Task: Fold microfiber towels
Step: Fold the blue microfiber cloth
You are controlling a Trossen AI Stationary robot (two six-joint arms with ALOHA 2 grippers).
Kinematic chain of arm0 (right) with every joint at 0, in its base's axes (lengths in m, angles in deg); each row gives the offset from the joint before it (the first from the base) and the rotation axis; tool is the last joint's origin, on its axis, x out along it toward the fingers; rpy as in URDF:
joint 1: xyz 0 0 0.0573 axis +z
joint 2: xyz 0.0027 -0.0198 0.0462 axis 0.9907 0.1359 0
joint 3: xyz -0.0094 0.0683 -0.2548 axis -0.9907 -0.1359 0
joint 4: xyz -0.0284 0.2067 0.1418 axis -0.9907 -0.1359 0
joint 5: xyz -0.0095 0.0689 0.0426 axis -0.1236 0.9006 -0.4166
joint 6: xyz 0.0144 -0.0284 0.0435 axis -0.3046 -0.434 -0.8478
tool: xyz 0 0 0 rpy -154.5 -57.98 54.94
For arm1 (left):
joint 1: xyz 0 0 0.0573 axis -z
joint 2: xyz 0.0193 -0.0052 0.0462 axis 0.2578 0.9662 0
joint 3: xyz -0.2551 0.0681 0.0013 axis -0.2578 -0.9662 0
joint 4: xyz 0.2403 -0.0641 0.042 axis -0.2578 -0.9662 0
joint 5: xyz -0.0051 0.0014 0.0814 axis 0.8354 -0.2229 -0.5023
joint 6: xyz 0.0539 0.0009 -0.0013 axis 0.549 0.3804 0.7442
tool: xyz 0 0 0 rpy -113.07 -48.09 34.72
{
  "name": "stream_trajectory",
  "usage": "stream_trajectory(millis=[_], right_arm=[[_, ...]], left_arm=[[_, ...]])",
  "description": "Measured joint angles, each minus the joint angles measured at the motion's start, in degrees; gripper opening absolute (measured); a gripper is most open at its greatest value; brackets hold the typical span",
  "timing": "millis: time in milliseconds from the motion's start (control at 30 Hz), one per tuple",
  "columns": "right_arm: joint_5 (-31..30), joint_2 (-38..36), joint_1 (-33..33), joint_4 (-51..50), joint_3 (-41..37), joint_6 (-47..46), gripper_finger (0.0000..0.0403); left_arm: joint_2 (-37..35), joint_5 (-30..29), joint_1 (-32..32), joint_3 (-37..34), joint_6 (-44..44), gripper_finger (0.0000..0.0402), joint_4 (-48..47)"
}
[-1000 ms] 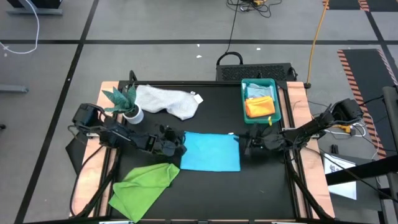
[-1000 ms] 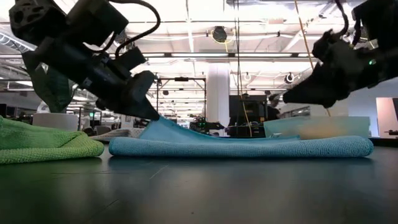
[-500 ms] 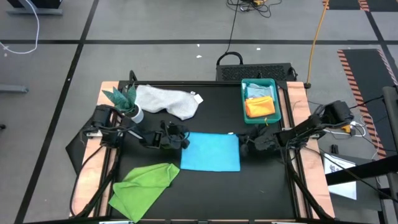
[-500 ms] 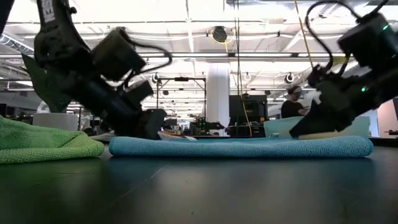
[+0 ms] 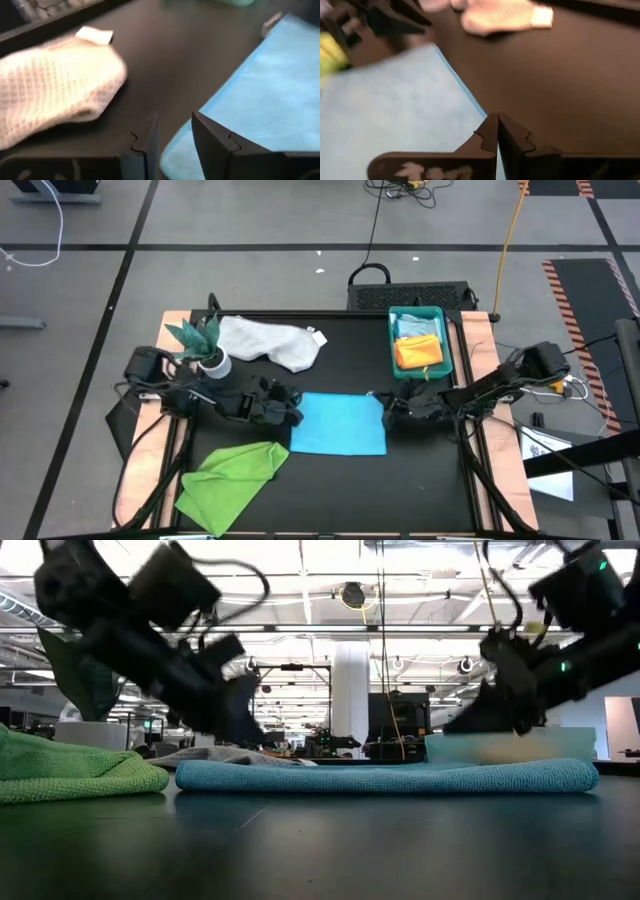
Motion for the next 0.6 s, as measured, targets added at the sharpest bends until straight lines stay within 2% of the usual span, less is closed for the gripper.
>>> stream_trajectory(millis=[100, 233, 333, 467, 600], right_arm=[[0.0, -4.4, 2.0, -0.1, 0.8, 0.8, 0.0], [1.4, -6.1, 4.4, -0.6, 3.1, 1.5, 0.0], [4.3, -3.6, 4.7, -4.9, 6.0, -0.7, 0.0], [4.5, 2.6, 3.4, -10.2, 8.1, -4.0, 0.0], [3.8, 8.6, 1.4, -10.5, 8.1, -5.8, 0.0]], left_arm=[[-3.0, 0.2, 2.2, 0.0, 0.5, 0.0118, -0.6], [-3.4, 4.5, 3.1, 0.0, 2.7, 0.0118, 2.1], [-1.6, 4.5, 1.6, 0.1, 2.1, 0.0117, 2.3], [1.6, 5.6, -1.2, 0.0, 1.0, 0.0115, 2.0], [6.3, 6.9, -3.6, 0.0, 0.1, 0.0077, 3.0]])
